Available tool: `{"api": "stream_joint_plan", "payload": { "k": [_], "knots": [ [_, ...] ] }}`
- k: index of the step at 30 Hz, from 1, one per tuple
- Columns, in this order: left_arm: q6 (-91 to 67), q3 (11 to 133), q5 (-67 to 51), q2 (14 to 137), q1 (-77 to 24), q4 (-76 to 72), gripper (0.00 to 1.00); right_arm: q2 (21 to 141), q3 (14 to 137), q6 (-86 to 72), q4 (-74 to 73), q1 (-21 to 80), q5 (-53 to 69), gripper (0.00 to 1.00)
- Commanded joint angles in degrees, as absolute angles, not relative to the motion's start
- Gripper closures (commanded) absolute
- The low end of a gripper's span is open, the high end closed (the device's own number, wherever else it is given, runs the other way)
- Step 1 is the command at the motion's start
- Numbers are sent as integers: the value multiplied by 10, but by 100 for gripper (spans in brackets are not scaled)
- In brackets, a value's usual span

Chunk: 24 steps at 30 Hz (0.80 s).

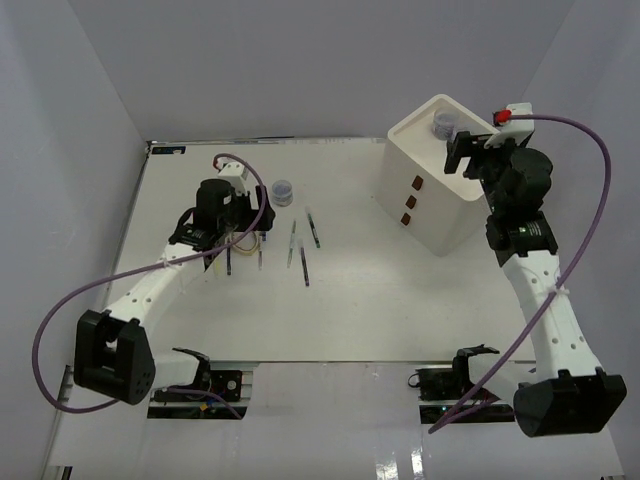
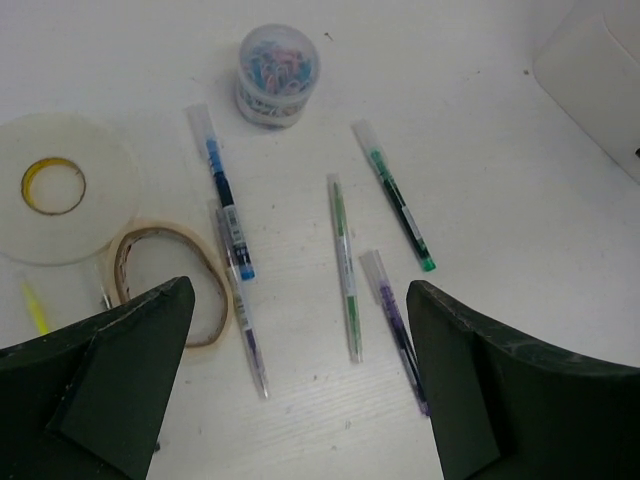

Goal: Sort the stationery into containers
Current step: Pick up the stationery from the center of the board.

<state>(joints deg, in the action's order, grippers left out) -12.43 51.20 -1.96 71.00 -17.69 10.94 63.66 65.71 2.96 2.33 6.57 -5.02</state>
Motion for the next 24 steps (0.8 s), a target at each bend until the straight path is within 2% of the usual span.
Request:
{"api": "stream_joint_plan", "payload": {
  "k": [1, 6, 10, 15, 24],
  "knots": [
    [-147, 569, -19, 769, -175, 46, 2, 577, 621, 4, -26, 77, 52, 10],
    [-151, 586, 20, 859, -174, -53, 2, 488, 534, -41, -10, 91, 123, 10],
    [-126, 620, 32, 937, -176, -98, 2, 422, 488, -44, 22, 94, 124, 10],
    [-111, 691, 51, 1042, -177, -117, 2, 396, 470, -35, 25, 95, 141, 10],
    [-77, 771, 55, 1143, -185, -134, 2, 381, 457, -26, 27, 98, 160, 10]
  ]
}}
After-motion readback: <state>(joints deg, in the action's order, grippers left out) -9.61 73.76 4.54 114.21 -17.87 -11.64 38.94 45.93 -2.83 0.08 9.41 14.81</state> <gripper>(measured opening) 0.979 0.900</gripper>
